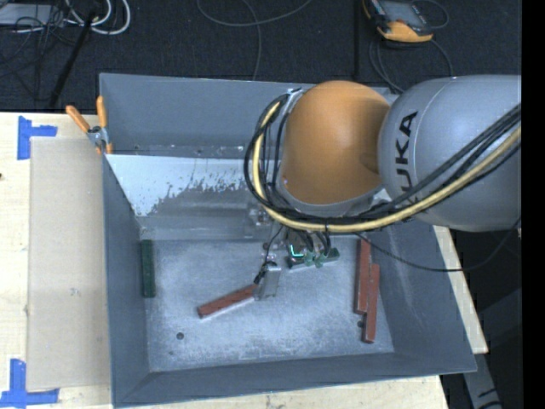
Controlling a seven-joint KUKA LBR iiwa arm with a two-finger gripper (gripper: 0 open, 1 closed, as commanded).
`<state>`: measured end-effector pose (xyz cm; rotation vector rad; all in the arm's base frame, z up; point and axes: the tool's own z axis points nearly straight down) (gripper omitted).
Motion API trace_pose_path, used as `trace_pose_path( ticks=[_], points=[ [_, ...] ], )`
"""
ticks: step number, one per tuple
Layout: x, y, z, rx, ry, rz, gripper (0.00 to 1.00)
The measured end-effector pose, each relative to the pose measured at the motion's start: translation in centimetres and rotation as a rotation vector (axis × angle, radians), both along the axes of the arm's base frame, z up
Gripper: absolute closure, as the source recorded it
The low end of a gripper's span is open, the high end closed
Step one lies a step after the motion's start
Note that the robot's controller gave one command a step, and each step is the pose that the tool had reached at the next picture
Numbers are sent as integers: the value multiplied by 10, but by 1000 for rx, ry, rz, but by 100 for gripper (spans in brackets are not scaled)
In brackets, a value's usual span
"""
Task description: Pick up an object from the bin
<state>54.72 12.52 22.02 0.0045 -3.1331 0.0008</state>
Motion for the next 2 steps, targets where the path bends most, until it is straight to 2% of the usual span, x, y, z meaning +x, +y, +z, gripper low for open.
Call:
trace_pose_path(
  ticks=[1,2],
  points=[
    [-13,-6,-155,0,1,156,0],
    [-15,-12,-119,2,-10,210,0]
  ],
)
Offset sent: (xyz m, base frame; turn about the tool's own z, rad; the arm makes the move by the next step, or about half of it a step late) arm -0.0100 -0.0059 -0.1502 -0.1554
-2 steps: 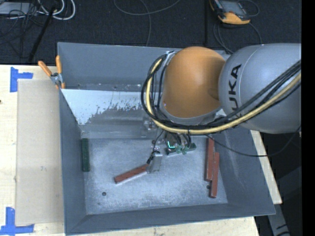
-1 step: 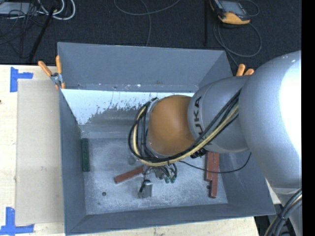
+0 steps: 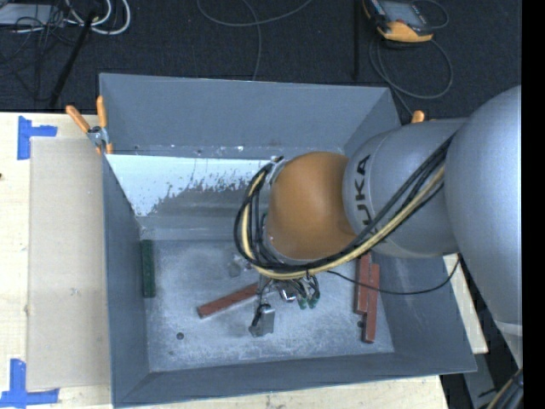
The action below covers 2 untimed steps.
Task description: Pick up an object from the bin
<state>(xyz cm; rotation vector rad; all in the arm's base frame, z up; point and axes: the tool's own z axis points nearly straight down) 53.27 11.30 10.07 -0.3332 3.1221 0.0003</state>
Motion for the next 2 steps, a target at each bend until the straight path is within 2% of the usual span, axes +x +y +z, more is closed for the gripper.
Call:
trace_pose_path(
  ticks=[1,2],
  points=[
    [34,3,15,1,0,-174,0],
    [19,2,-33,-1,8,21,0]
  ],
)
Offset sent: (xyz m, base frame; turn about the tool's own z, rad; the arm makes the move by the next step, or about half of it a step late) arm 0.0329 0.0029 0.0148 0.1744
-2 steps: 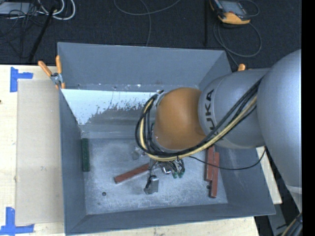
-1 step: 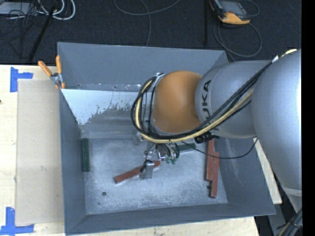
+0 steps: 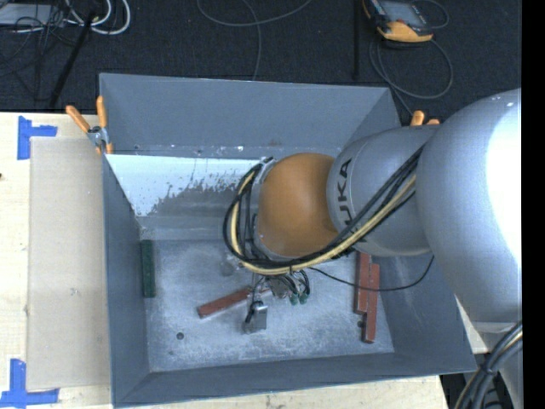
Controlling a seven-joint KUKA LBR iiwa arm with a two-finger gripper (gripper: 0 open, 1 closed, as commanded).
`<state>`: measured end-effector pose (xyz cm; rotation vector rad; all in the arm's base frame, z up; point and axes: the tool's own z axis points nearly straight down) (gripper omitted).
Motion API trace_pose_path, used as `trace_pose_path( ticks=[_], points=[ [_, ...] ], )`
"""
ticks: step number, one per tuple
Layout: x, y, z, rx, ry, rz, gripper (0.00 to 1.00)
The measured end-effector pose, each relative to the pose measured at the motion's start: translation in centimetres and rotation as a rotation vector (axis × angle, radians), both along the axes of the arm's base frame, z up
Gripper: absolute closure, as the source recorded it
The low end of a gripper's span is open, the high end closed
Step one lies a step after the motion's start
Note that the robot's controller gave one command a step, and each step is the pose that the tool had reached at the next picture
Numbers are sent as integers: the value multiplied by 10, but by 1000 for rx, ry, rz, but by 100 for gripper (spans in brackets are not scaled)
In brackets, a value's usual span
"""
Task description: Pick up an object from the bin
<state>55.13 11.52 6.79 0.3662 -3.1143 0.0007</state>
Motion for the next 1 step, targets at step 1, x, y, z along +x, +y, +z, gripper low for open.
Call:
trace_pose_path(
  ticks=[1],
  points=[
    [0,0,0,1,-4,-4,0]
  ],
)
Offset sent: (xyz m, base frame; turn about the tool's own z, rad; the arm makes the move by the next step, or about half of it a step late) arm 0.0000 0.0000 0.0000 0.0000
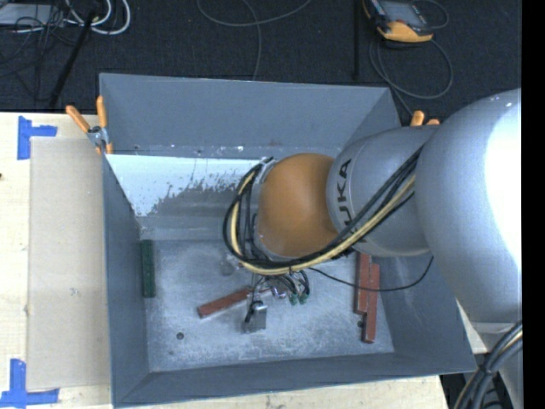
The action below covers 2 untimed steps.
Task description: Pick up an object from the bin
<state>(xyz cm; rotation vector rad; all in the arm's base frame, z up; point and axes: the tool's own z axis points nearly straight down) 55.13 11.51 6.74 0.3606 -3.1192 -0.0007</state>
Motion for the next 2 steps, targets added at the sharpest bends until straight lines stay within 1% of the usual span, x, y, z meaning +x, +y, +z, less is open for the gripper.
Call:
trace_pose_path(
  ticks=[1,2],
  points=[
    [0,0,1,0,-1,-2,100],
    [2,1,70,1,-8,-6,100]
  ],
)
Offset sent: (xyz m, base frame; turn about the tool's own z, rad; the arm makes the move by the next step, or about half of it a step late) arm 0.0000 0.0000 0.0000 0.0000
